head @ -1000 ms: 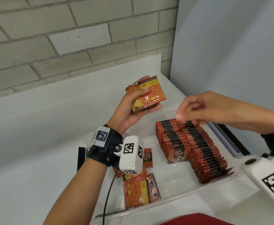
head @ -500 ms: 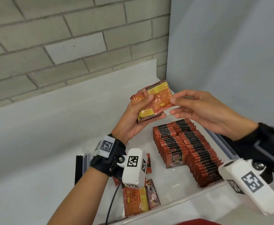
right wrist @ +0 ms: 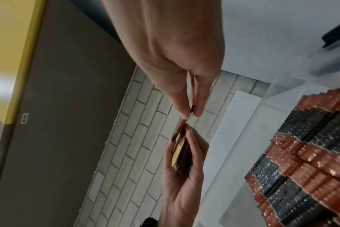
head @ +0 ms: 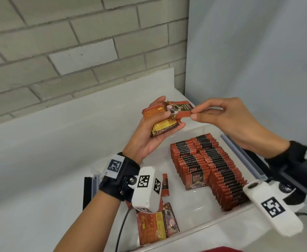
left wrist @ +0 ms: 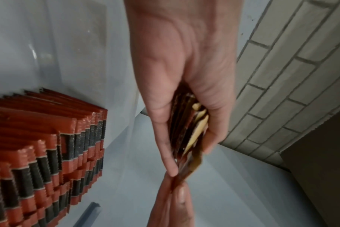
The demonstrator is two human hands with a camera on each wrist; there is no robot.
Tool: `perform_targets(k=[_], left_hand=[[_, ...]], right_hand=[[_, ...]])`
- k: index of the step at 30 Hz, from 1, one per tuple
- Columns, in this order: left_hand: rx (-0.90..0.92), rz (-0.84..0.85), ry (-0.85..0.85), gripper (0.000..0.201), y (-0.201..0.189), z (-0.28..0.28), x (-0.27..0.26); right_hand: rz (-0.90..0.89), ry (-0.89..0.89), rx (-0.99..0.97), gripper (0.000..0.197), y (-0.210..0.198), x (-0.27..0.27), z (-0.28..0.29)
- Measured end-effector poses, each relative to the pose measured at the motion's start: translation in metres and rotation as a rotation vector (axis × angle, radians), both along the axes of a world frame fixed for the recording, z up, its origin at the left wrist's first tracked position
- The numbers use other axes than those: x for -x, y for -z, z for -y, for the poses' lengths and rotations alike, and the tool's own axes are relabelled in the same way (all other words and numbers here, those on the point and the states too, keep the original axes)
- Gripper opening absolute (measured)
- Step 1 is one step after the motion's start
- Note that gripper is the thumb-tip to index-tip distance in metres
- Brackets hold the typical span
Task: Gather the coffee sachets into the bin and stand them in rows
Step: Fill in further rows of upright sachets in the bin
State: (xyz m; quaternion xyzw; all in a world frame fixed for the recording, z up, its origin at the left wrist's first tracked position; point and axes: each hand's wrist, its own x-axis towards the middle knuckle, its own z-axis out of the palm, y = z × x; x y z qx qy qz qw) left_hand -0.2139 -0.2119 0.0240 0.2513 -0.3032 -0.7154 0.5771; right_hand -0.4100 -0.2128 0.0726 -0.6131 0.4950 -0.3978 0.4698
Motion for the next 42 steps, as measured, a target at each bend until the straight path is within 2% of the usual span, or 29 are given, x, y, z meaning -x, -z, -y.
perform_targets(k=[5,9,13,17,21,26,31,34,39,42], left_hand=[[0.015,0.013,-0.023,0.047,-0.001,0.001,0.000],[0.034,0.047,-0.008,0.048,-0.002,-0.001,0.001],[0.045,0.082,-0.003,0.049,-0.002,-0.001,0.000],[0.021,0.103,-0.031,0.046,0.002,0.001,-0.001],[-0.033,0.080,-0.099,0.038,0.004,0.005,-0.004],[-0.059,0.040,-0.130,0.029,0.003,0.006,-0.007],[-0.069,0.057,-0.120,0.025,0.002,0.003,-0.005],[-0.070,0.062,-0.122,0.026,0.001,0.003,-0.006],[-0.073,0.072,-0.128,0.026,0.000,0.003,-0.006],[-0.082,0.071,-0.127,0.024,0.000,0.003,-0.006]], right_hand=[[0.043,0.006,-0.029,0.021,-0.006,0.002,0.004],[0.179,-0.043,-0.193,0.035,-0.014,0.003,0.010],[0.124,-0.148,-0.270,0.030,-0.017,0.004,0.013],[0.035,-0.179,-0.272,0.017,-0.022,0.005,0.016],[-0.184,-0.323,-0.211,0.019,-0.029,0.008,0.014],[-0.607,-0.702,-0.136,0.003,-0.025,-0.005,-0.010],[-0.928,-0.994,-0.051,0.010,0.000,-0.021,-0.034],[-1.073,-1.038,0.033,0.012,0.012,-0.025,-0.043],[-1.354,-1.014,0.313,0.007,0.017,-0.028,-0.043],[-1.466,-0.941,0.418,0.031,0.011,-0.029,-0.040]])
